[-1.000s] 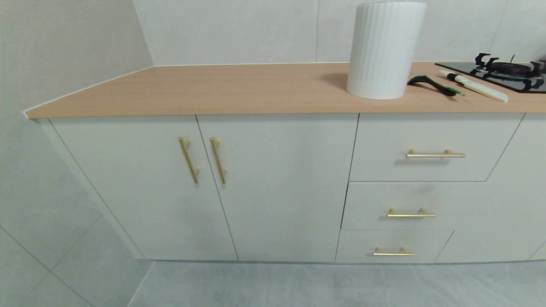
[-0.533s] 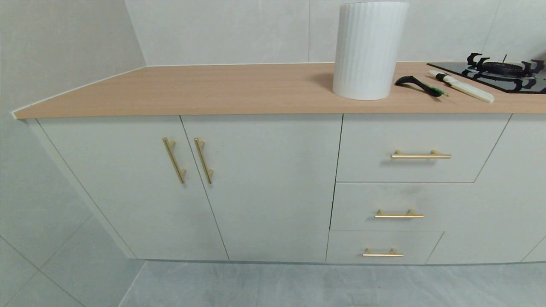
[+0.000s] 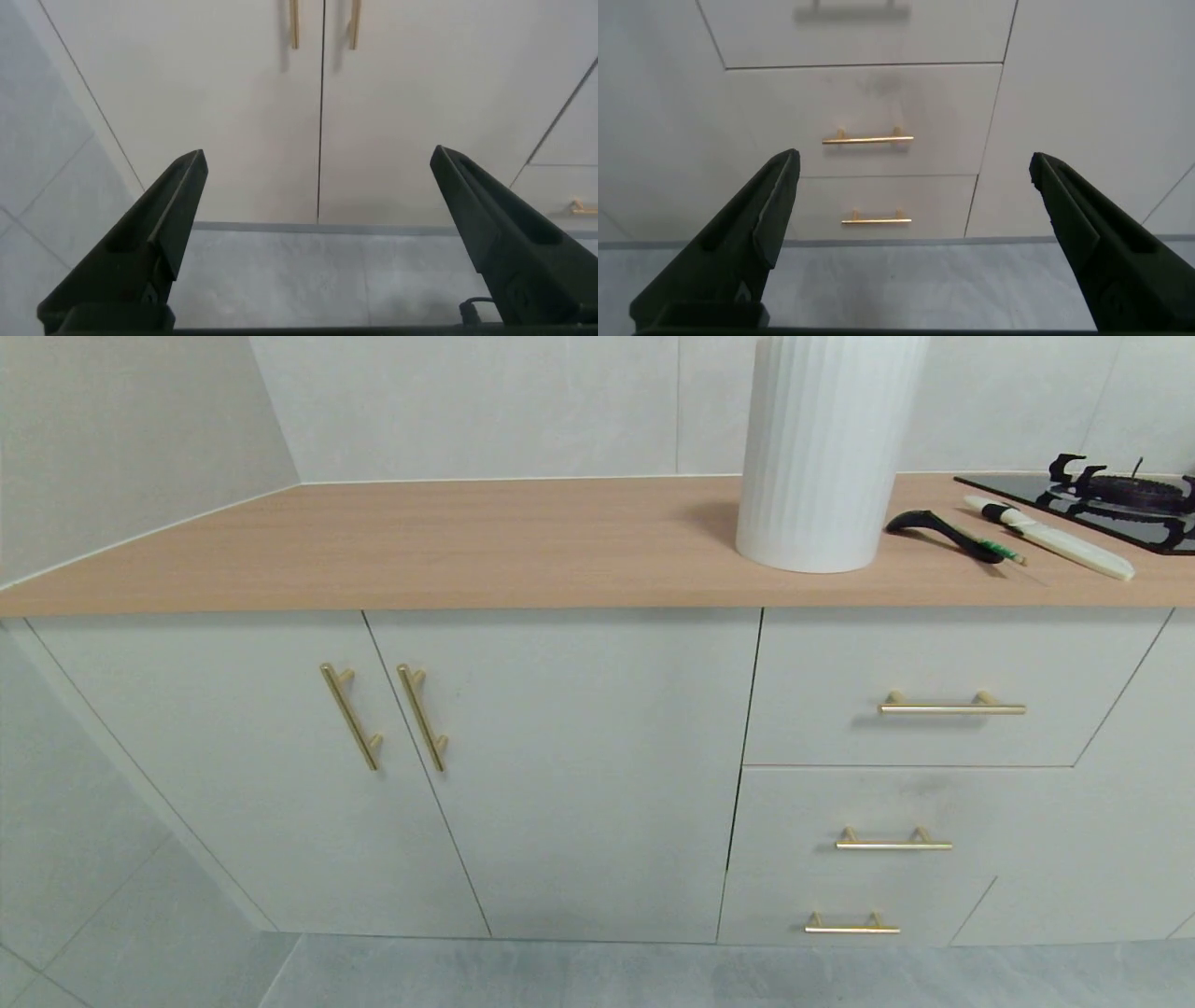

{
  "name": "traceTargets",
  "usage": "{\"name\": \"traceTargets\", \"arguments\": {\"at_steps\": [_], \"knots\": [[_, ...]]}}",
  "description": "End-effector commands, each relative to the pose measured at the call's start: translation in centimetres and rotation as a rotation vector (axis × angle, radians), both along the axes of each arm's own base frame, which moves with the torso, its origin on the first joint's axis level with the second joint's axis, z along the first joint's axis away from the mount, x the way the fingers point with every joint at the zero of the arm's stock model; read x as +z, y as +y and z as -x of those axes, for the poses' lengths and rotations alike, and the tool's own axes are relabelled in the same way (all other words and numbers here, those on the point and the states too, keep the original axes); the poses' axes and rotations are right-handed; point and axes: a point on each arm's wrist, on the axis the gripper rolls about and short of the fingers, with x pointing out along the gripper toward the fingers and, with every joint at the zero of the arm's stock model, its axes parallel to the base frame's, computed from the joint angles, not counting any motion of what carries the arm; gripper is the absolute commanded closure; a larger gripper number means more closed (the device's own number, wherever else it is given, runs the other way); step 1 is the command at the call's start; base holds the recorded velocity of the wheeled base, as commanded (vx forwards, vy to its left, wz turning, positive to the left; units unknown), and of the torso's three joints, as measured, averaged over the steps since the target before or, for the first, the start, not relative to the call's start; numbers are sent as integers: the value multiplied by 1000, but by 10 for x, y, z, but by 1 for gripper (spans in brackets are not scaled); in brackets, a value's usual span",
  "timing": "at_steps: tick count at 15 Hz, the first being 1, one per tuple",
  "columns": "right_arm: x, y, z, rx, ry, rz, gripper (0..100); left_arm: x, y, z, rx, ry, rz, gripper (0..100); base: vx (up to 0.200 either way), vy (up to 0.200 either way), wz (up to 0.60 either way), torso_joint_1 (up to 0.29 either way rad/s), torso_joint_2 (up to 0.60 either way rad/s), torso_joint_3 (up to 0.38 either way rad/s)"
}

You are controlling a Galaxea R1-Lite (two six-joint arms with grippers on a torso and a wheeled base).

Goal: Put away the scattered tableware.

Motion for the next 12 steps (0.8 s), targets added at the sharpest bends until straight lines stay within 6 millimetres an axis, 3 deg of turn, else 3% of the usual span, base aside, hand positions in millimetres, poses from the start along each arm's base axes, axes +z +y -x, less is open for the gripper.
{"name": "traceTargets", "arguments": {"at_steps": [1,12], "knots": [[0,0,0,0,1,0,0,0,0,0,0,0,0,0,0,0,0,0,0,0],[0,0,0,0,1,0,0,0,0,0,0,0,2,0,0,0,0,0,0,0]]}}
